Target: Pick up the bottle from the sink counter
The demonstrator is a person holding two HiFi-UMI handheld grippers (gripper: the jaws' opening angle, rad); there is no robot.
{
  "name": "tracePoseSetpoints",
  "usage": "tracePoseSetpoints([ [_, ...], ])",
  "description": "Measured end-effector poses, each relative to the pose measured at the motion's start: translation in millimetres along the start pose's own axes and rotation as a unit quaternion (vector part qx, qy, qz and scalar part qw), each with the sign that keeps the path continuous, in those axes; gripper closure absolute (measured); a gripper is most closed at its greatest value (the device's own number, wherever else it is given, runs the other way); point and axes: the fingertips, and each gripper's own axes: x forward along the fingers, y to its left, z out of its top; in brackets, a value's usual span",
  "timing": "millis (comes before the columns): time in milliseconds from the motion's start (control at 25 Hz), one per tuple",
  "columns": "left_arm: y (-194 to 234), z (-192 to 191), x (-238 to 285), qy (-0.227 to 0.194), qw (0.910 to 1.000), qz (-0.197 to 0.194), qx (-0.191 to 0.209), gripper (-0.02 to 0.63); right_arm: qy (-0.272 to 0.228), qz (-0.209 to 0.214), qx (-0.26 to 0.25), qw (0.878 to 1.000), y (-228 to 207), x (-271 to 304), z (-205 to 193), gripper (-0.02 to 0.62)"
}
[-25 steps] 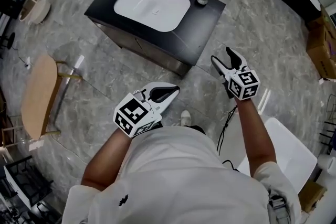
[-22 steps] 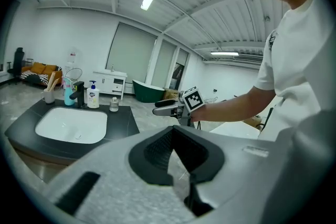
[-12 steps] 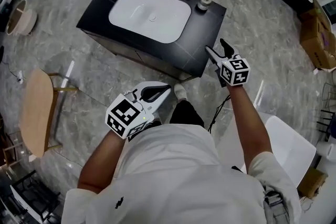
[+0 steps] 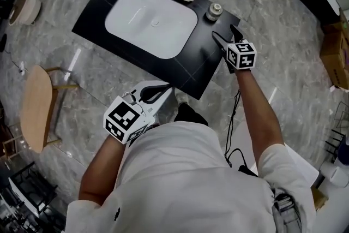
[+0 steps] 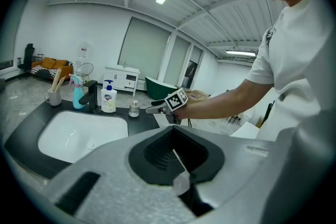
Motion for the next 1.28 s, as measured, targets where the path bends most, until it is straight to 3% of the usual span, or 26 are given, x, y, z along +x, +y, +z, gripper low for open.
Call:
tracePoseSetpoints([
  [320,28,14,32,0.016,0.9992,0.030,-0.023,0.600,0.015,0.010,0.001,1.000,-47,71,-3,0.169],
  [600,45,19,41,0.019,0.9974,0.055,-0.042,0.600,0.032,0.020,0.011,0.999,-58,117,-14,0.130],
  [1280,63,14,49,0.031,0.9939,0.081,-0.068,0.600,0.057,0.024,-0.011,0.998,-63,169,-21,0.155],
])
